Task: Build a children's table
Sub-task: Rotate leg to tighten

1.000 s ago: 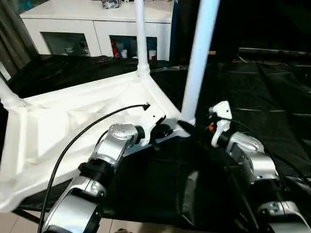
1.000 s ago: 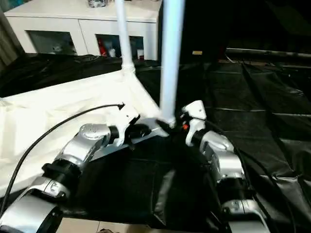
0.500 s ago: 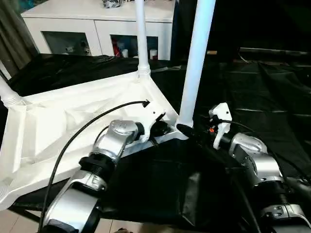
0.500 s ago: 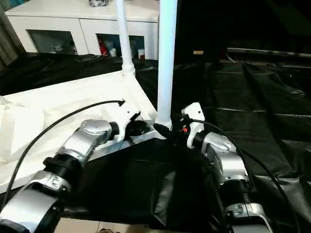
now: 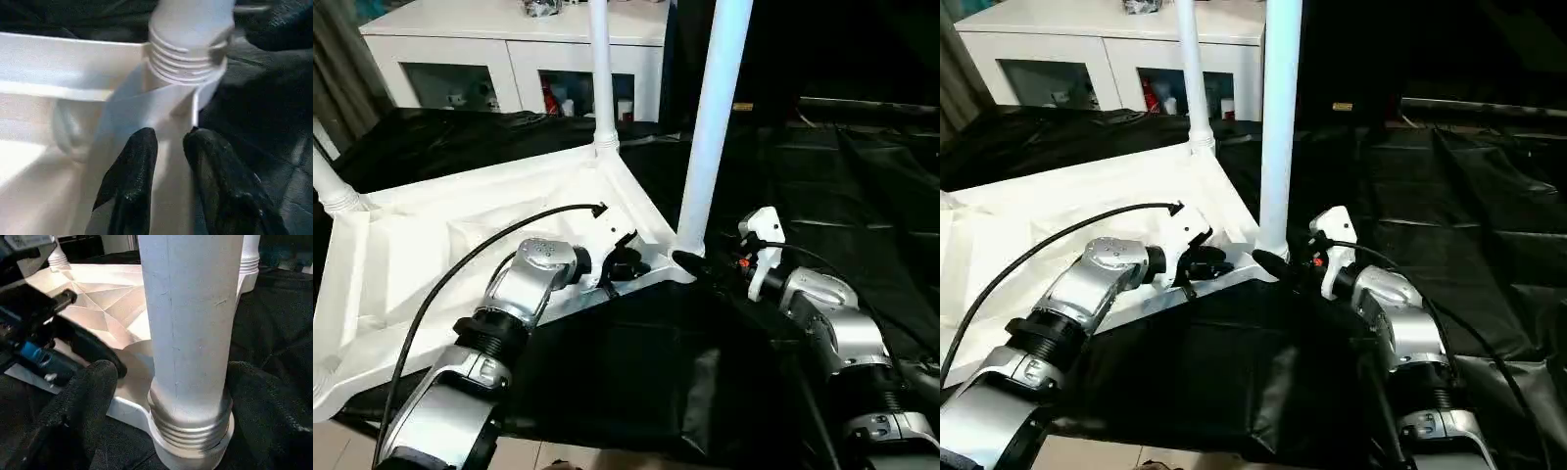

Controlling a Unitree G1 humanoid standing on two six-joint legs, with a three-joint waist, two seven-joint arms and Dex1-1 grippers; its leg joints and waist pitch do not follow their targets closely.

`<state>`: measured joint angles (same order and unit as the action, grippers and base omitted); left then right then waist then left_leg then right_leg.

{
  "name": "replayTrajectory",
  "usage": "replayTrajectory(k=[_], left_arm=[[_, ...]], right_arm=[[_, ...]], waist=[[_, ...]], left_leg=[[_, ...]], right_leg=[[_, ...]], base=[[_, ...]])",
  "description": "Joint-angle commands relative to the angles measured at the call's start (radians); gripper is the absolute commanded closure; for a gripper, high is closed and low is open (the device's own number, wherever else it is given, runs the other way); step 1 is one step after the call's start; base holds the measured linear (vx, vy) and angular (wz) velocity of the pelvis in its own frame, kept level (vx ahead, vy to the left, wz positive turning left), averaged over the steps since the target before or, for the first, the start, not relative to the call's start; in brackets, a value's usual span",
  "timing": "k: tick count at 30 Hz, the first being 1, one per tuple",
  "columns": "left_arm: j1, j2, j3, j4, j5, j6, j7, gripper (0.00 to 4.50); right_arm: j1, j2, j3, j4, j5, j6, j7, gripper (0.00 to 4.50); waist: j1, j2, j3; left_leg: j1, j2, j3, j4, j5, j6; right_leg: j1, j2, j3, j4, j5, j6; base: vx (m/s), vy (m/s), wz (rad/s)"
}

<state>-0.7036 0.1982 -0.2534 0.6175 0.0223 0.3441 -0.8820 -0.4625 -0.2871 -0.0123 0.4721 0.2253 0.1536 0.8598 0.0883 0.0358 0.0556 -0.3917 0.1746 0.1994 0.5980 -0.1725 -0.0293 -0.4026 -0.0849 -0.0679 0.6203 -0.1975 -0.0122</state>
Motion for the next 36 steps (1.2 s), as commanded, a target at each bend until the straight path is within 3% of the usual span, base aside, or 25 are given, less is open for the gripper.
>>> replayTrajectory(k=[1,15,16,21,25,27,36], left_arm=[[0.012,0.002,-0.008,-0.012,-0.007,0.019,-0.014,3.06],[0.023,0.028,-0.029,-0.010,0.019,0.022,-0.012,3.06],[0.024,0.030,-0.029,-0.012,0.016,0.024,-0.013,3.33],[0.027,0.031,-0.026,-0.016,0.011,0.026,-0.015,3.77],[0.028,0.032,-0.024,-0.019,0.008,0.028,-0.021,3.88],[0.030,0.033,-0.023,-0.021,0.005,0.024,-0.028,4.29],[0.055,0.052,-0.037,-0.055,-0.010,0.018,-0.088,4.42]], right_arm=[[0.007,-0.007,0.007,-0.027,0.006,0.015,0.013,0.62],[0.005,-0.010,0.020,-0.025,0.002,0.011,0.018,0.62],[0.004,-0.010,0.020,-0.024,0.002,0.011,0.019,0.62],[0.005,-0.012,0.021,-0.025,0.003,0.011,0.021,0.62],[0.004,-0.016,0.025,-0.021,0.001,0.008,0.029,0.62],[0.003,-0.026,0.032,-0.016,-0.006,0.002,0.040,0.62],[-0.003,-0.067,0.063,0.011,-0.041,-0.030,0.081,0.62]], waist=[[0.000,-0.015,-0.073],[-0.001,-0.015,-0.073],[-0.001,-0.015,-0.074],[0.000,-0.015,-0.073],[-0.001,-0.016,-0.073],[0.000,-0.016,-0.073],[-0.002,-0.017,-0.075]], left_leg=[[0.019,0.055,-0.028,-0.060,-0.148,0.090],[0.019,0.056,-0.029,-0.062,-0.146,0.087],[0.019,0.055,-0.029,-0.061,-0.146,0.087],[0.019,0.055,-0.028,-0.061,-0.148,0.086],[0.019,0.055,-0.028,-0.060,-0.145,0.088],[0.019,0.055,-0.028,-0.060,-0.146,0.090],[0.018,0.055,-0.028,-0.058,-0.128,0.098]], right_leg=[[0.053,-0.072,0.045,-0.077,-0.116,-0.248],[0.052,-0.071,0.045,-0.077,-0.119,-0.243],[0.053,-0.072,0.046,-0.076,-0.117,-0.244],[0.053,-0.072,0.046,-0.078,-0.125,-0.243],[0.053,-0.071,0.046,-0.077,-0.122,-0.243],[0.053,-0.071,0.045,-0.078,-0.127,-0.241],[0.055,-0.071,0.044,-0.073,-0.092,-0.253]], base=[[0.000,0.000,0.00],[0.000,0.000,0.00],[0.000,0.000,0.00],[0.000,0.000,0.00],[0.000,0.000,0.00],[0.000,0.000,0.00],[0.000,0.000,0.00]])
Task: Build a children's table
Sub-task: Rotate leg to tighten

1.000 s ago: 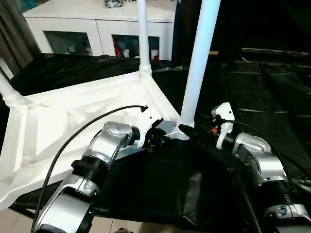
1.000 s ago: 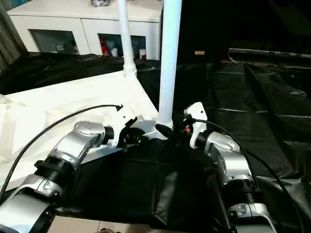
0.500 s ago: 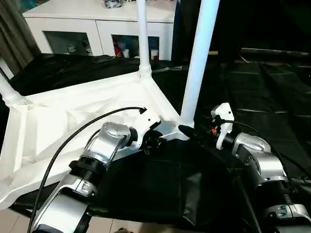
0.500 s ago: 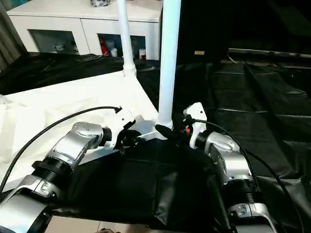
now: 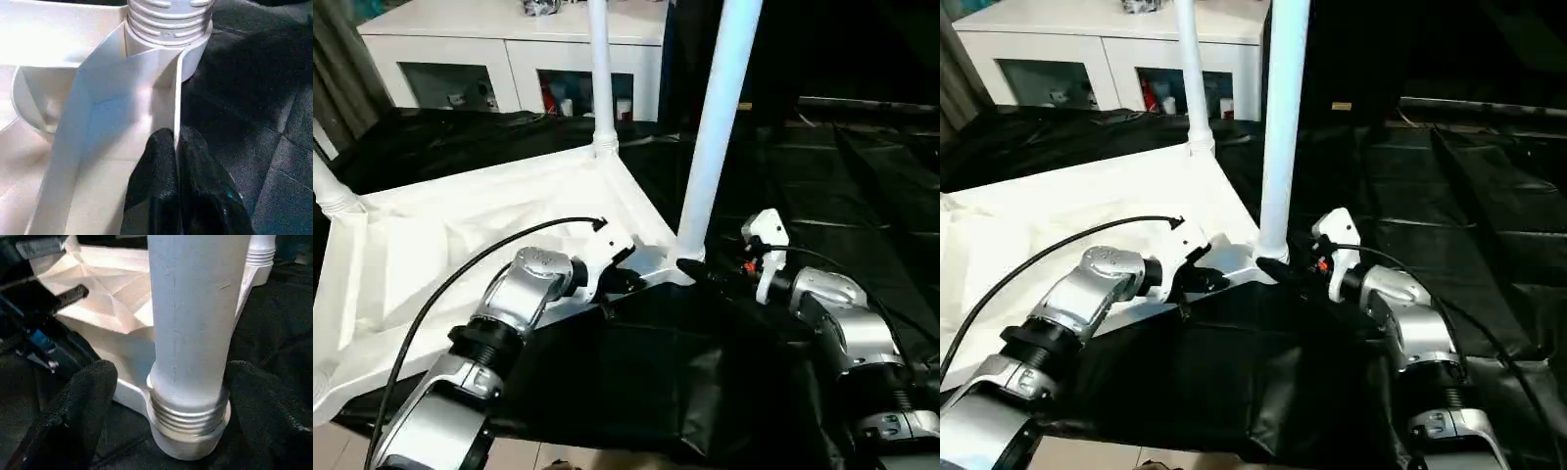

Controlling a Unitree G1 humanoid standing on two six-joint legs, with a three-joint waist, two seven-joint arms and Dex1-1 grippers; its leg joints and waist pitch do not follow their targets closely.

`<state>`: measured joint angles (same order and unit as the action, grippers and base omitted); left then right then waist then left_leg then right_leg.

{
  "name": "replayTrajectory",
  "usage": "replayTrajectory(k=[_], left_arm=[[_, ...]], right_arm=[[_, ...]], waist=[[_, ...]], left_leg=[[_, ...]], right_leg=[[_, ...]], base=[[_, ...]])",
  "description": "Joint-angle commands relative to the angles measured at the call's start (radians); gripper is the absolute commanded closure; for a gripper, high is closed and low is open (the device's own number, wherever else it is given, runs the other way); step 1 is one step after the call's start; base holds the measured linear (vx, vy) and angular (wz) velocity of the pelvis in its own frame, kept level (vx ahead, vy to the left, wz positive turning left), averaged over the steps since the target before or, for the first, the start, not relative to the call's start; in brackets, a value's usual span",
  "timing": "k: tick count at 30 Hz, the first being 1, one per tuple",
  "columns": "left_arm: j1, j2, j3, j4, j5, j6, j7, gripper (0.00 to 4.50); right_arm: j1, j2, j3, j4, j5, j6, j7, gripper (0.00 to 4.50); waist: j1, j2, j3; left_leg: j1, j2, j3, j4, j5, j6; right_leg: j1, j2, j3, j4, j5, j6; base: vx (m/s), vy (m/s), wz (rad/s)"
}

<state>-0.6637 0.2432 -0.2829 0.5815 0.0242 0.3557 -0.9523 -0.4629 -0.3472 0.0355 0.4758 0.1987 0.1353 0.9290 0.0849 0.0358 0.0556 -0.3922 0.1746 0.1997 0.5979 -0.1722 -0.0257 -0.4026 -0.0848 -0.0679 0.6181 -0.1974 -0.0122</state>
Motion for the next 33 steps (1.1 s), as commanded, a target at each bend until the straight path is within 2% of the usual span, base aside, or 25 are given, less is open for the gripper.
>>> replayTrajectory(k=[1,2,3,7,8,11,15,20,24,30,33], left_arm=[[0.019,0.009,-0.008,-0.024,-0.015,0.007,-0.025,4.42],[0.019,0.009,-0.008,-0.024,-0.015,0.007,-0.025,4.42],[0.037,0.021,-0.016,-0.048,-0.026,-0.030,-0.069,4.42],[0.083,0.047,-0.035,-0.128,-0.064,-0.087,-0.173,4.42],[0.090,0.052,-0.038,-0.144,-0.069,-0.078,-0.184,4.42],[0.106,0.065,-0.049,-0.176,-0.065,-0.069,-0.195,4.42],[0.120,0.074,-0.054,-0.211,-0.070,-0.059,-0.212,4.42],[0.142,0.092,-0.067,-0.250,-0.070,-0.053,-0.245,4.42],[0.152,0.098,-0.071,-0.273,-0.073,-0.045,-0.247,4.42],[0.165,0.108,-0.076,-0.302,-0.071,-0.033,-0.253,4.42],[0.169,0.110,-0.078,-0.309,-0.071,-0.029,-0.254,4.50]], right_arm=[[-0.003,-0.010,0.019,0.011,-0.020,-0.018,0.016,0.62],[-0.003,-0.010,0.019,0.011,-0.020,-0.018,0.016,0.62],[-0.006,-0.018,0.031,0.017,-0.029,-0.033,0.030,0.62],[-0.007,-0.033,0.050,0.020,-0.038,-0.048,0.060,0.62],[-0.006,-0.038,0.055,0.019,-0.038,-0.049,0.072,0.62],[0.008,-0.056,0.077,0.000,-0.038,-0.053,0.129,0.62],[0.027,-0.075,0.105,-0.029,-0.024,-0.049,0.204,0.62],[0.036,-0.088,0.127,-0.033,-0.026,-0.050,0.254,0.62],[0.029,-0.084,0.133,-0.016,-0.032,-0.060,0.254,0.62],[0.022,-0.072,0.131,-0.007,-0.024,-0.064,0.269,0.62],[0.024,-0.073,0.133,-0.007,-0.020,-0.064,0.272,0.99]], waist=[[0.002,-0.016,-0.075],[0.001,-0.016,-0.075],[0.001,-0.019,-0.075],[0.002,-0.018,-0.074],[0.003,-0.015,-0.074],[0.005,-0.015,-0.070],[0.006,-0.016,-0.070],[0.006,-0.022,-0.070],[0.006,-0.021,-0.069],[0.007,-0.021,-0.071],[0.007,-0.023,-0.071]], left_leg=[[0.020,0.055,-0.028,-0.058,-0.128,0.096],[0.019,0.056,-0.028,-0.058,-0.131,0.098],[0.018,0.055,-0.028,-0.057,-0.131,0.100],[0.018,0.058,-0.027,-0.058,-0.126,0.105],[0.020,0.058,-0.025,-0.058,-0.135,0.104],[0.025,0.061,-0.025,-0.061,-0.172,0.088],[0.023,0.061,-0.027,-0.063,-0.176,0.079],[0.020,0.060,-0.026,-0.061,-0.158,0.093],[0.021,0.061,-0.028,-0.063,-0.169,0.084],[0.021,0.060,-0.027,-0.061,-0.153,0.090],[0.020,0.059,-0.027,-0.060,-0.151,0.091]], right_leg=[[0.054,-0.070,0.044,-0.071,-0.090,-0.254],[0.054,-0.070,0.045,-0.070,-0.087,-0.256],[0.055,-0.072,0.044,-0.071,-0.089,-0.255],[0.054,-0.071,0.045,-0.070,-0.101,-0.254],[0.050,-0.068,0.045,-0.069,-0.105,-0.253],[0.047,-0.070,0.046,-0.075,-0.157,-0.247],[0.048,-0.071,0.047,-0.075,-0.170,-0.238],[0.049,-0.071,0.046,-0.074,-0.162,-0.236],[0.048,-0.072,0.047,-0.077,-0.205,-0.226],[0.047,-0.070,0.047,-0.073,-0.175,-0.231],[0.048,-0.071,0.047,-0.073,-0.172,-0.231]], base=[[0.000,0.000,0.00],[0.000,0.000,0.00],[0.000,0.000,0.00],[0.000,0.000,0.00],[0.000,0.000,0.00],[0.000,0.000,0.00],[0.000,0.000,0.00],[0.000,0.000,0.00],[0.000,0.000,0.00],[0.000,0.000,0.00],[0.000,0.000,0.00]])
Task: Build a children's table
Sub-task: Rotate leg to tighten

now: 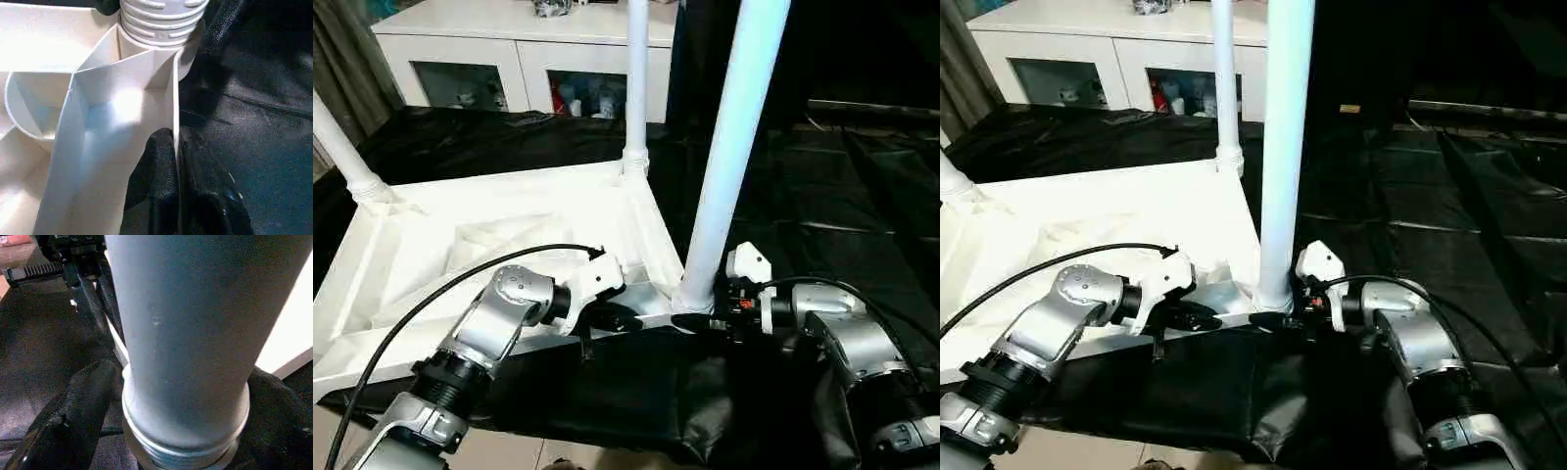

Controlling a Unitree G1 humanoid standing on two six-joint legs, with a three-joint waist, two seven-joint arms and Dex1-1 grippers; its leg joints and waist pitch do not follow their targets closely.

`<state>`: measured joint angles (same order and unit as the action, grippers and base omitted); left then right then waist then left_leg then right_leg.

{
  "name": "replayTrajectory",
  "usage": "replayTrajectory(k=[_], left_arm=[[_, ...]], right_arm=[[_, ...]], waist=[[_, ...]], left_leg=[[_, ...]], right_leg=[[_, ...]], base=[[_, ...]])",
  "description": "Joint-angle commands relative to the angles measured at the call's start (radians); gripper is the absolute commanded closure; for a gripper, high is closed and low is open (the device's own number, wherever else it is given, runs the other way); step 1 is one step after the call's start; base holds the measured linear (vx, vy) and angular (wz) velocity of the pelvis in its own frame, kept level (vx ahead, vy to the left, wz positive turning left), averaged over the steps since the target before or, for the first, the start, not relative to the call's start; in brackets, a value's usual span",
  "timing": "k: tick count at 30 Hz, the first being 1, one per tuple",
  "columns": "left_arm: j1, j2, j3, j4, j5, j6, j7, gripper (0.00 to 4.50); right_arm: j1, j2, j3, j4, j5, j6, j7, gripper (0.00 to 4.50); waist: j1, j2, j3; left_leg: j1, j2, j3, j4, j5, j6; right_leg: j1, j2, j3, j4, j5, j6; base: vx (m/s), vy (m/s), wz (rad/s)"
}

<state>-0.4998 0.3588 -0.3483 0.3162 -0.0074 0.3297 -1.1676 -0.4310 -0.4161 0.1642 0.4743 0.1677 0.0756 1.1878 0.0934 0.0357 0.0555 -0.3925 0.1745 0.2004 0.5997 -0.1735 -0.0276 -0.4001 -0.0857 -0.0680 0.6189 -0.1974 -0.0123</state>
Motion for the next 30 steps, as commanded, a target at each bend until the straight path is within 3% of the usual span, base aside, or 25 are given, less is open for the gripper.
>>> replayTrajectory(k=[1,8,13,16,17,18,20,21,23,25,26,30], left_arm=[[0.008,-0.005,-0.013,-0.047,-0.039,0.000,-0.040,4.50],[0.016,0.000,-0.019,-0.054,-0.042,0.012,-0.045,4.50],[0.017,-0.012,-0.005,-0.041,-0.049,0.020,-0.026,4.50],[-0.008,-0.059,0.026,0.023,-0.025,0.017,0.080,4.50],[-0.039,-0.101,0.050,0.096,0.008,-0.003,0.197,4.50],[-0.044,-0.107,0.053,0.106,0.012,-0.004,0.213,4.50],[-0.081,-0.149,0.070,0.179,0.041,-0.006,0.328,4.50],[-0.123,-0.200,0.095,0.252,0.056,0.003,0.450,4.50],[-0.155,-0.238,0.114,0.300,0.054,0.009,0.521,4.50],[-0.172,-0.252,0.117,0.323,0.060,-0.001,0.556,4.50],[-0.186,-0.263,0.115,0.341,0.067,-0.011,0.575,4.50],[-0.218,-0.283,0.089,0.392,0.096,-0.067,0.565,4.50]], right_arm=[[-0.005,-0.003,0.004,-0.005,0.015,-0.002,0.016,1.02],[0.017,0.008,-0.007,-0.008,0.035,0.011,0.029,1.64],[0.033,0.026,-0.023,-0.008,0.050,0.028,0.005,1.72],[0.030,0.075,-0.056,0.043,0.040,0.039,-0.123,1.73],[0.018,0.114,-0.072,0.098,0.007,0.035,-0.259,1.73],[0.015,0.119,-0.075,0.105,0.003,0.035,-0.278,1.73],[-0.002,0.165,-0.094,0.159,-0.027,0.032,-0.428,1.73],[-0.029,0.223,-0.134,0.211,-0.039,0.036,-0.605,1.73],[-0.052,0.274,-0.175,0.242,-0.033,0.041,-0.738,1.74],[-0.060,0.300,-0.188,0.245,-0.027,0.047,-0.782,1.74],[-0.066,0.324,-0.197,0.246,-0.024,0.054,-0.815,1.74],[-0.074,0.376,-0.152,0.232,-0.056,-0.008,-0.794,1.74]], waist=[[-0.001,-0.022,-0.071],[-0.001,-0.021,-0.070],[-0.002,-0.021,-0.070],[-0.008,-0.022,-0.065],[-0.010,-0.025,-0.062],[-0.014,-0.023,-0.058],[-0.016,-0.022,-0.058],[-0.021,-0.017,-0.056],[-0.028,-0.020,-0.060],[-0.035,-0.019,-0.060],[-0.036,-0.020,-0.060],[-0.035,-0.018,-0.062]], left_leg=[[0.021,0.060,-0.027,-0.062,-0.148,0.093],[0.021,0.060,-0.027,-0.062,-0.157,0.091],[0.021,0.060,-0.028,-0.063,-0.165,0.085],[0.022,0.057,-0.028,-0.066,-0.189,0.072],[0.026,0.054,-0.028,-0.068,-0.214,0.057],[0.033,0.053,-0.030,-0.070,-0.255,0.033],[0.035,0.053,-0.033,-0.073,-0.276,0.009],[0.037,0.052,-0.035,-0.076,-0.295,-0.003],[0.036,0.052,-0.039,-0.080,-0.306,-0.017],[0.034,0.052,-0.039,-0.083,-0.313,-0.008],[0.039,0.051,-0.037,-0.080,-0.329,-0.002],[0.036,0.052,-0.037,-0.081,-0.322,0.016]], right_leg=[[0.046,-0.070,0.047,-0.074,-0.171,-0.231],[0.045,-0.069,0.047,-0.075,-0.182,-0.231],[0.045,-0.070,0.047,-0.076,-0.192,-0.228],[0.041,-0.068,0.047,-0.083,-0.235,-0.220],[0.039,-0.069,0.047,-0.090,-0.291,-0.206],[0.037,-0.071,0.046,-0.100,-0.368,-0.191],[0.035,-0.073,0.045,-0.105,-0.428,-0.167],[0.030,-0.073,0.046,-0.108,-0.447,-0.157],[0.037,-0.073,0.042,-0.108,-0.437,-0.148],[0.037,-0.072,0.041,-0.109,-0.407,-0.147],[0.033,-0.072,0.043,-0.113,-0.406,-0.150],[0.035,-0.077,0.044,-0.114,-0.386,-0.152]], base=[[0.000,0.000,0.00],[0.000,0.000,0.00],[0.000,0.000,0.00],[0.000,0.000,0.00],[0.000,0.000,0.00],[0.000,0.000,0.00],[0.000,0.000,0.00],[0.000,0.000,0.00],[0.000,0.000,0.00],[0.000,0.000,0.00],[0.000,0.000,0.00],[0.000,0.000,0.00]])
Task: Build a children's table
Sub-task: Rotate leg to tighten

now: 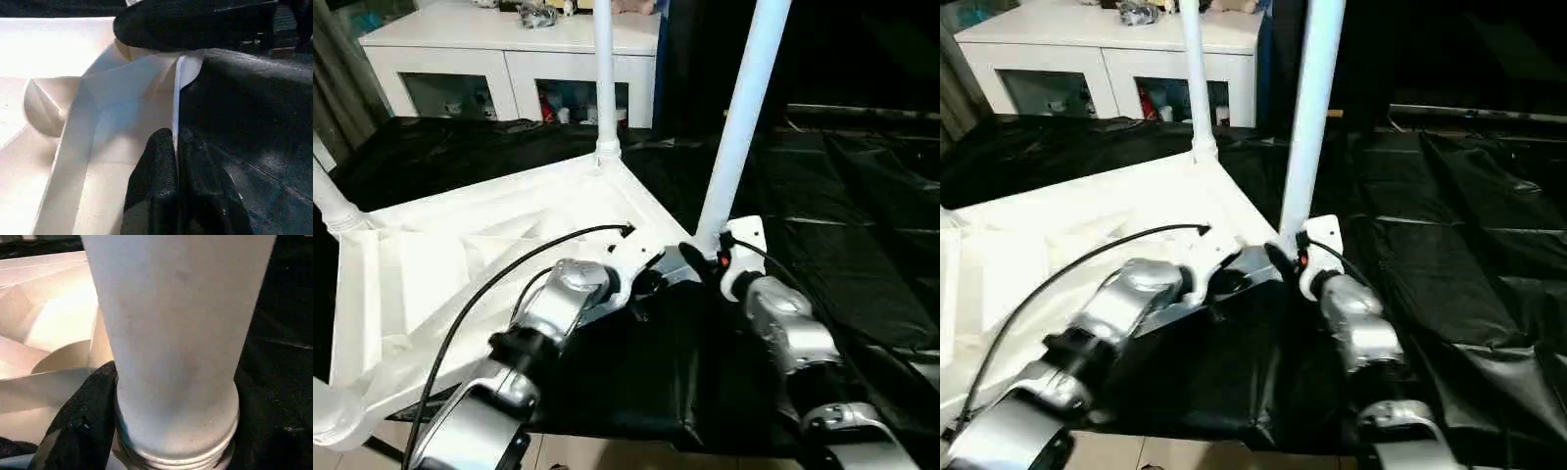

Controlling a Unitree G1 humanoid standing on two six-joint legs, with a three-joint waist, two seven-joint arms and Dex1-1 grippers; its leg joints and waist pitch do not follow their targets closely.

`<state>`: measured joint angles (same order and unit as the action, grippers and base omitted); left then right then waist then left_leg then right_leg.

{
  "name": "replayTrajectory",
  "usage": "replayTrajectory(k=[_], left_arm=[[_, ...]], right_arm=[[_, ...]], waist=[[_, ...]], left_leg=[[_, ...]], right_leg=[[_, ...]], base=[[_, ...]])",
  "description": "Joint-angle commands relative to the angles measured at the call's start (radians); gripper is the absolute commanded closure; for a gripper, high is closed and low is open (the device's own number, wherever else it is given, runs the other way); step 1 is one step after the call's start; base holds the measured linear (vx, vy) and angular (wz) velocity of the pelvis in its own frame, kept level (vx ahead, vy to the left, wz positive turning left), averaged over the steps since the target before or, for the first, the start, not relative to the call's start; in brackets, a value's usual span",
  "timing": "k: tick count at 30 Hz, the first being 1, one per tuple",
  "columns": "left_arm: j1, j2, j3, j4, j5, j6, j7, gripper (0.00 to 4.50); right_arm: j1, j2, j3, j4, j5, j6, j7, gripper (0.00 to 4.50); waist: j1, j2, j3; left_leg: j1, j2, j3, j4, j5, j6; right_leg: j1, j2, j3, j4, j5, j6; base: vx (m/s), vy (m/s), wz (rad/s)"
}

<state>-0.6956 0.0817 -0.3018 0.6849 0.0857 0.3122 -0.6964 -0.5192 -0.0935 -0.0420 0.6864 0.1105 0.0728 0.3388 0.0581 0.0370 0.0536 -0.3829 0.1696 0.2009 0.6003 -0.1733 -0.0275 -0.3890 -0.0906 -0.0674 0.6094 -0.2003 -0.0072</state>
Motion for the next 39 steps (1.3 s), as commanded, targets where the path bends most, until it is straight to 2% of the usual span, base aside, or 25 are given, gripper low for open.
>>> replayTrajectory(k=[1,2,4,6,7,9,10,11,12,13,14,16,20,23,26,27,30,32,39], left_arm=[[-0.022,-0.004,0.038,0.028,0.003,-0.057,0.082,4.50],[-0.016,0.006,0.027,0.023,0.004,-0.061,0.052,4.50],[-0.001,0.023,0.016,0.007,0.000,-0.070,0.007,4.50],[0.004,0.031,0.011,0.003,-0.004,-0.074,-0.015,4.50],[0.008,0.038,0.006,0.000,-0.005,-0.082,-0.031,4.50],[0.039,0.087,-0.014,-0.041,-0.019,-0.111,-0.141,4.50],[0.039,0.087,-0.014,-0.041,-0.019,-0.111,-0.141,4.50],[0.059,0.120,-0.024,-0.073,-0.026,-0.125,-0.205,4.50],[0.061,0.124,-0.025,-0.076,-0.027,-0.126,-0.211,4.50],[0.065,0.132,-0.027,-0.083,-0.028,-0.129,-0.223,4.50],[0.089,0.164,-0.035,-0.120,-0.044,-0.154,-0.290,4.50],[0.099,0.177,-0.038,-0.137,-0.052,-0.153,-0.317,4.50],[0.149,0.256,-0.058,-0.241,-0.092,-0.134,-0.458,4.50],[0.167,0.279,-0.059,-0.285,-0.113,-0.109,-0.506,4.50],[0.173,0.283,-0.058,-0.297,-0.118,-0.104,-0.518,4.50],[0.175,0.284,-0.058,-0.300,-0.119,-0.103,-0.523,4.50],[0.177,0.286,-0.057,-0.306,-0.117,-0.103,-0.518,4.50],[0.177,0.287,-0.055,-0.313,-0.117,-0.097,-0.515,4.50],[0.176,0.283,-0.047,-0.311,-0.113,-0.087,-0.500,4.50]], right_arm=[[0.013,0.056,0.058,0.017,0.002,-0.024,0.071,1.39],[0.009,0.056,0.049,0.012,0.023,-0.044,0.105,1.39],[0.004,0.037,0.050,0.001,0.035,-0.049,0.150,1.04],[0.002,0.025,0.052,-0.007,0.038,-0.051,0.173,0.94],[0.002,0.016,0.054,-0.013,0.038,-0.052,0.191,0.71],[0.019,-0.071,0.082,-0.073,0.063,-0.012,0.370,0.71],[0.019,-0.071,0.082,-0.073,0.063,-0.012,0.370,0.71],[0.032,-0.127,0.100,-0.108,0.077,0.002,0.478,0.71],[0.034,-0.133,0.102,-0.111,0.078,0.000,0.489,0.71],[0.037,-0.146,0.107,-0.118,0.078,-0.002,0.510,0.71],[0.053,-0.197,0.124,-0.153,0.089,0.012,0.603,0.71],[0.059,-0.214,0.129,-0.166,0.093,0.017,0.633,0.71],[0.083,-0.288,0.151,-0.217,0.108,0.042,0.763,0.71],[0.087,-0.299,0.158,-0.228,0.119,0.056,0.800,0.71],[0.091,-0.297,0.169,-0.233,0.117,0.056,0.815,0.71],[0.092,-0.297,0.174,-0.234,0.117,0.057,0.821,0.85],[0.097,-0.292,0.185,-0.240,0.113,0.060,0.832,0.94],[0.101,-0.294,0.189,-0.249,0.114,0.066,0.841,1.27],[0.112,-0.305,0.194,-0.254,0.112,0.072,0.846,1.72]], waist=[[0.000,-0.019,-0.059],[0.001,-0.020,-0.059],[0.001,-0.023,-0.059],[0.002,-0.024,-0.059],[0.002,-0.023,-0.060],[0.005,-0.026,-0.062],[0.007,-0.026,-0.063],[0.007,-0.024,-0.063],[0.007,-0.025,-0.066],[0.009,-0.024,-0.067],[0.010,-0.023,-0.068],[0.011,-0.022,-0.070],[0.014,-0.017,-0.073],[0.016,-0.017,-0.071],[0.026,-0.017,-0.067],[0.029,-0.017,-0.066],[0.029,-0.017,-0.065],[0.028,-0.018,-0.065],[0.030,-0.018,-0.070]], left_leg=[[0.026,0.056,-0.037,-0.081,-0.323,0.018],[0.025,0.056,-0.037,-0.081,-0.323,0.020],[0.022,0.057,-0.036,-0.081,-0.310,0.030],[0.018,0.057,-0.035,-0.080,-0.296,0.042],[0.017,0.057,-0.037,-0.080,-0.290,0.043],[0.015,0.059,-0.035,-0.078,-0.272,0.053],[0.014,0.059,-0.036,-0.077,-0.265,0.060],[0.012,0.061,-0.034,-0.077,-0.249,0.070],[0.008,0.061,-0.032,-0.074,-0.226,0.078],[0.010,0.062,-0.033,-0.073,-0.219,0.080],[0.009,0.061,-0.032,-0.071,-0.201,0.086],[0.006,0.064,-0.030,-0.069,-0.173,0.101],[0.009,0.068,-0.029,-0.067,-0.148,0.116],[0.011,0.068,-0.025,-0.067,-0.157,0.114],[0.016,0.069,-0.024,-0.070,-0.193,0.089],[0.018,0.069,-0.024,-0.071,-0.206,0.077],[0.017,0.069,-0.026,-0.074,-0.219,0.059],[0.016,0.067,-0.027,-0.075,-0.221,0.056],[0.013,0.066,-0.026,-0.069,-0.172,0.076]], right_leg=[[0.023,-0.072,0.044,-0.104,-0.382,-0.158],[0.024,-0.074,0.044,-0.105,-0.382,-0.160],[0.026,-0.074,0.044,-0.104,-0.376,-0.164],[0.029,-0.074,0.045,-0.101,-0.367,-0.168],[0.030,-0.075,0.043,-0.100,-0.367,-0.168],[0.033,-0.074,0.043,-0.098,-0.350,-0.173],[0.036,-0.074,0.043,-0.096,-0.339,-0.174],[0.035,-0.073,0.045,-0.092,-0.309,-0.182],[0.036,-0.071,0.045,-0.086,-0.273,-0.191],[0.036,-0.072,0.044,-0.085,-0.260,-0.196],[0.037,-0.071,0.044,-0.082,-0.235,-0.206],[0.038,-0.069,0.043,-0.074,-0.184,-0.224],[0.036,-0.065,0.041,-0.062,-0.110,-0.258],[0.033,-0.065,0.042,-0.062,-0.114,-0.271],[0.028,-0.067,0.045,-0.071,-0.189,-0.254],[0.027,-0.068,0.046,-0.074,-0.217,-0.245],[0.027,-0.068,0.047,-0.075,-0.237,-0.232],[0.029,-0.068,0.047,-0.076,-0.241,-0.226],[0.032,-0.067,0.046,-0.068,-0.166,-0.240]], base=[[0.000,0.000,0.00],[0.000,0.000,0.00],[0.000,0.000,0.00],[0.000,0.000,0.00],[0.000,0.000,0.00],[0.000,0.000,0.00],[0.000,0.000,0.00],[0.000,0.000,0.00],[0.000,0.000,0.00],[0.000,0.000,0.00],[0.000,0.000,0.00],[0.000,0.000,0.00],[0.000,0.000,0.00],[0.000,0.000,0.00],[0.000,0.000,0.00],[0.000,0.000,0.00],[0.000,0.000,0.00],[0.000,0.000,0.00],[0.000,0.000,0.00]])
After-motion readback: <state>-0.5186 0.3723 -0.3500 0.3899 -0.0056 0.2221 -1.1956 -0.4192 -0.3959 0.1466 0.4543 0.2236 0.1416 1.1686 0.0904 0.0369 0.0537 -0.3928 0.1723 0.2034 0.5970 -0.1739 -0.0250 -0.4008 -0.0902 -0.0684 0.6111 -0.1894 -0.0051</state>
